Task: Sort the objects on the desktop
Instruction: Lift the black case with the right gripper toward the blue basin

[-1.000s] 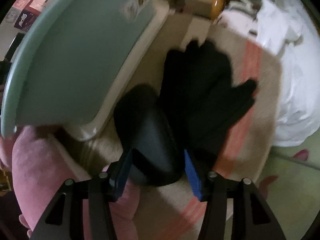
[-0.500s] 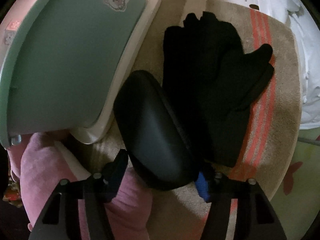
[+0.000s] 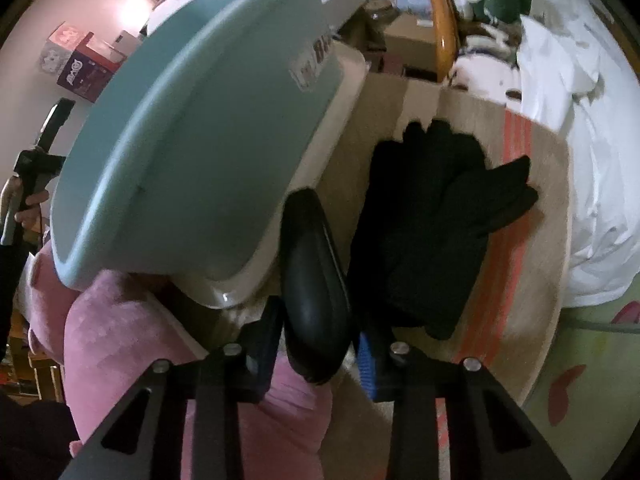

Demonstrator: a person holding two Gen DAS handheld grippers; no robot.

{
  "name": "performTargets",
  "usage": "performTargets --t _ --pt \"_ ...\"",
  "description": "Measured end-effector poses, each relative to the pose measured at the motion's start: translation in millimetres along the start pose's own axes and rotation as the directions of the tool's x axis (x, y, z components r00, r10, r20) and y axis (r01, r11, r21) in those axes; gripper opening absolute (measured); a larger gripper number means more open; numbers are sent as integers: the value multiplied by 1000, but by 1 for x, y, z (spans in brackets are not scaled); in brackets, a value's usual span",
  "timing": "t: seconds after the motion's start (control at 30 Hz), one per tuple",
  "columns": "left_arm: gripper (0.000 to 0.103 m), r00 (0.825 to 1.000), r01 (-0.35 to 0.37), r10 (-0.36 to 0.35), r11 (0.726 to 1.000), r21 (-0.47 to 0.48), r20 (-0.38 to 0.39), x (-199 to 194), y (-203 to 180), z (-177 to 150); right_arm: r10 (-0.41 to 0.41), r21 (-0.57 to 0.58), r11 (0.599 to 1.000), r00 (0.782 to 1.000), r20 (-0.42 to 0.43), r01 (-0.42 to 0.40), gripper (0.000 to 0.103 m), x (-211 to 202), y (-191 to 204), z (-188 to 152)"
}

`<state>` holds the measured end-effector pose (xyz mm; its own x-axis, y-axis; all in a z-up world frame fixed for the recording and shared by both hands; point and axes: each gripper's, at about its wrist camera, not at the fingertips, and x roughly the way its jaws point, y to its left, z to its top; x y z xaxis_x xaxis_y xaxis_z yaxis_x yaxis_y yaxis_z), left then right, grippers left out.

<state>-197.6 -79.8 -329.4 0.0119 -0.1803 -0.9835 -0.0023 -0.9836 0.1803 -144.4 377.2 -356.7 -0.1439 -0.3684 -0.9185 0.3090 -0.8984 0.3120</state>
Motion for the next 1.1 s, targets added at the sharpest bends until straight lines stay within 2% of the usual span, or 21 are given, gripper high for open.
performTargets --t 0.23,0.47,0.57,0.7,0.97,1.1 --pt "52 1000 8 -8 1000 -12 9 -6 5 -3 -97 -18 995 994 43 97 34 -46 20 -9" --pt "52 1000 16 -16 1000 -20 22 -14 11 -8 -218 34 976 972 87 216 34 -77 33 -14" --pt "52 999 24 -23 999 -23 32 -19 13 -11 -271 59 962 956 116 266 34 -93 48 -15" --pt "52 998 34 -33 999 -24 48 -28 16 -16 -366 147 927 919 145 346 34 -117 60 -14" --pt "52 996 51 -49 998 -29 81 -47 25 -29 -440 135 898 875 203 420 34 -156 102 -6" --pt "52 993 60 -56 998 -36 100 -58 32 -35 -448 145 893 867 220 425 34 -171 121 0"
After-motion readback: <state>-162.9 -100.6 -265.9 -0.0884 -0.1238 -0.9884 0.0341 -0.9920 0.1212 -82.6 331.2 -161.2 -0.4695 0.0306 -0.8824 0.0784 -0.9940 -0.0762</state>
